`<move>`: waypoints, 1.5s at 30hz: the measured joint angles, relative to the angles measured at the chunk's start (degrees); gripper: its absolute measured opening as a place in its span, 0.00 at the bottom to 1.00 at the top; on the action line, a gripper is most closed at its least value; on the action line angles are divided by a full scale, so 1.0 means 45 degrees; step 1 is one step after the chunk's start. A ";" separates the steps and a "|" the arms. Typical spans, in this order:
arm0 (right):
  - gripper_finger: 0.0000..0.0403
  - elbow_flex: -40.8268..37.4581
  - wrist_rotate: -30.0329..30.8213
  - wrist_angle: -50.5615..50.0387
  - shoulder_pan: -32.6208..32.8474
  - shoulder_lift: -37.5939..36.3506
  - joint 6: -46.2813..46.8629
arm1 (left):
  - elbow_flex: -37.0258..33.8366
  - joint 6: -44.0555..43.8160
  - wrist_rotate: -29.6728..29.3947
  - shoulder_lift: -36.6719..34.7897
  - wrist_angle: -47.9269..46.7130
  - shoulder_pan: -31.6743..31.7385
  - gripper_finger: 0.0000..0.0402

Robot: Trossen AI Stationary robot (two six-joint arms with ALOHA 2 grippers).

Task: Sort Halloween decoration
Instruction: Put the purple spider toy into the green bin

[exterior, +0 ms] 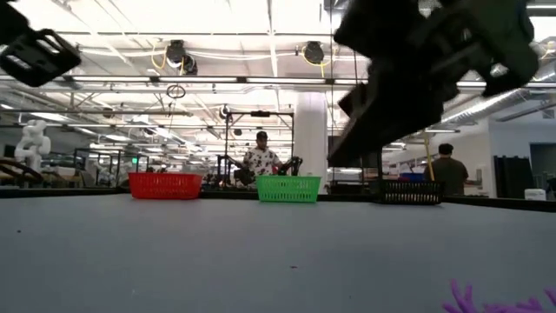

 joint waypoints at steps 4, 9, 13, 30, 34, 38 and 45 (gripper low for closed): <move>0.00 0.1566 -0.0583 -0.1103 0.0367 0.0755 -0.0077 | 0.0005 -0.0436 -0.0294 0.0321 0.0043 -0.0594 0.00; 0.01 0.3257 -0.0563 -0.2803 0.0794 0.1432 0.0472 | 0.0005 -0.1167 -0.0277 0.1126 0.0207 -0.1194 0.00; 0.06 0.4044 -0.0557 -0.3186 0.0994 0.1808 0.0652 | 0.0026 -0.2064 0.0053 0.2110 0.1215 -0.1584 0.02; 0.20 0.4304 -0.0452 -0.3214 0.1076 0.1983 0.0714 | 0.2161 -0.3458 -0.0040 0.5557 -0.0890 -0.2195 0.39; 0.20 0.4304 -0.0447 -0.3223 0.1076 0.1983 0.0696 | 0.2171 -0.3880 -0.0266 0.5700 -0.0944 -0.2200 0.37; 0.20 0.4299 -0.0449 -0.3267 0.1076 0.1983 0.0655 | 0.2176 -0.4129 -0.0308 0.5710 -0.1060 -0.2203 0.28; 0.20 0.4299 -0.0461 -0.3302 0.1076 0.1983 0.0571 | 0.2615 -0.4119 -0.0155 0.5777 -0.1835 -0.2176 0.03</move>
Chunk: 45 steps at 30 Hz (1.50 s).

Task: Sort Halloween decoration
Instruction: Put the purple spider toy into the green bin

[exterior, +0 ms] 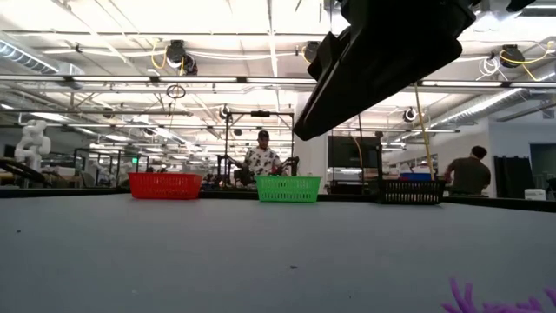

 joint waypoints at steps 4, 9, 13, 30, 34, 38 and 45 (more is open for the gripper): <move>0.17 0.0000 0.0703 -0.0009 0.0077 0.0000 -0.1019 | 0.0421 0.0328 -0.0433 0.0011 -0.0887 0.0502 0.02; 0.03 0.0000 0.2161 -0.0096 0.0094 -0.0005 -0.1758 | 0.0426 0.2095 -0.0943 0.0011 -0.0844 0.2174 0.01; 0.02 -0.0373 0.2952 0.0132 0.0199 -0.0074 -0.1990 | 0.0382 0.4541 -0.0964 -0.0278 -0.0687 0.3932 0.01; 0.00 -0.7927 0.2920 0.8096 -0.0553 -0.3726 -0.0473 | 0.0552 1.1111 0.1513 -0.2248 0.3059 1.3230 0.00; 0.00 -0.8376 0.2914 0.8112 -0.0928 -0.4358 -0.0586 | 0.1193 1.1754 0.2356 -0.1874 0.3409 1.5327 0.00; 0.00 -0.8393 0.2900 0.7951 -0.1500 -0.4594 -0.1226 | 0.2601 1.1903 0.3242 -0.0881 0.3180 1.7136 0.00; 0.00 -0.8393 0.2507 0.7716 -0.2766 -0.4600 -0.1587 | 0.6283 1.3057 0.3963 0.1885 0.1604 1.8894 0.00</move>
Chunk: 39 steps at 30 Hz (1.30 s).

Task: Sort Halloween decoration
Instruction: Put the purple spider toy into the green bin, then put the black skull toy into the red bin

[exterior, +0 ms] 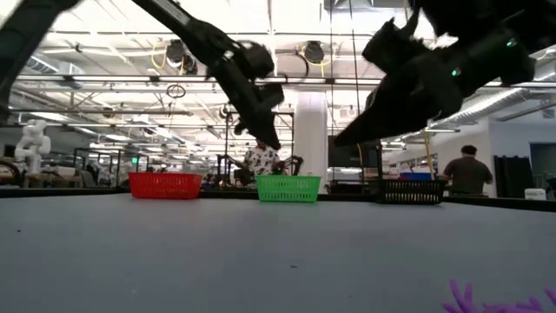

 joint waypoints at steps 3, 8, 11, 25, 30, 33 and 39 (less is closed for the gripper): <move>0.00 0.0000 -0.0025 -0.0413 -0.0517 0.0015 -0.0116 | 0.1554 0.0365 0.0095 0.1271 -0.0896 0.0449 0.00; 0.00 0.0000 -0.0381 -0.0578 -0.1158 0.0010 -0.0162 | 0.2875 0.0428 0.0779 0.2774 -0.1298 0.0939 0.00; 0.00 0.0000 -0.0654 -0.0576 -0.1365 0.0010 -0.0301 | 0.3102 0.0675 0.0834 0.3362 -0.1387 0.1140 0.00; 0.00 0.0000 -0.0713 -0.0586 -0.1532 0.0010 -0.0229 | 0.3172 0.1063 0.1186 0.3925 -0.1254 0.1526 0.13; 0.00 0.0000 -0.0674 -0.0586 -0.1532 0.0010 -0.0210 | 0.3172 0.1005 0.1194 0.3925 -0.1173 0.1477 0.25; 0.00 0.0000 -0.0656 -0.0586 -0.1532 0.0010 -0.0210 | 0.3172 0.1007 0.1191 0.3883 -0.1152 0.1475 0.27; 0.00 0.0000 -0.0656 -0.1166 -0.1503 -0.0402 0.0030 | 0.3155 0.1636 0.0943 0.3116 -0.1220 0.1187 0.08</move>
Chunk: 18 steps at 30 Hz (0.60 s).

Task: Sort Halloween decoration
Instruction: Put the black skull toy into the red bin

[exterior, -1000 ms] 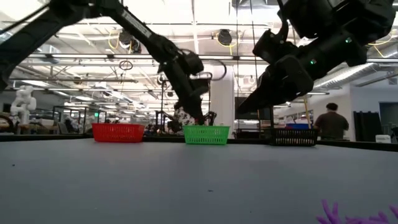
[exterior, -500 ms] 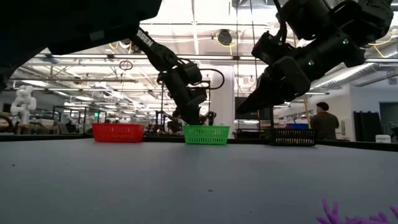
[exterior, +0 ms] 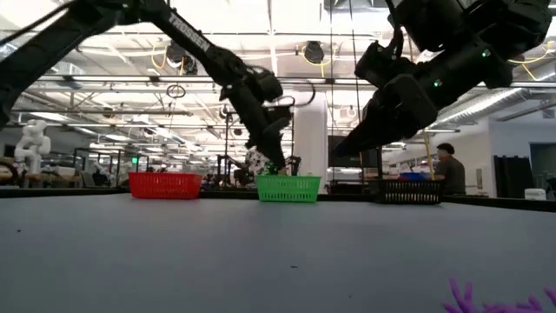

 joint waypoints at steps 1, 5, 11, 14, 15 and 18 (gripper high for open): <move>0.00 0.0000 0.0000 -0.0311 0.0026 -0.0191 0.0102 | -0.0103 0.0001 -0.0145 -0.0206 0.0128 -0.0119 0.04; 0.00 0.0000 0.0045 -0.1449 0.0308 -0.1053 0.0520 | -0.1235 -0.0269 -0.1342 -0.1146 0.1452 -0.0864 0.02; 0.00 0.0000 0.0729 -0.2395 0.1117 -0.1692 0.0753 | -0.4660 -0.1543 -0.1981 -0.3381 0.5475 -0.2317 0.00; 0.00 0.0005 0.0765 -0.2644 0.1520 -0.1706 0.1182 | -0.6625 -0.2059 -0.2072 -0.4695 0.7138 -0.3201 0.00; 0.00 0.0003 0.0767 -0.2793 0.1684 -0.1696 0.1372 | -0.7293 -0.2244 -0.2096 -0.5129 0.7778 -0.3533 0.00; 0.00 0.0005 0.0767 -0.3028 0.2220 -0.1706 0.2076 | -0.9176 -0.2684 -0.2223 -0.6185 0.9479 -0.4618 0.00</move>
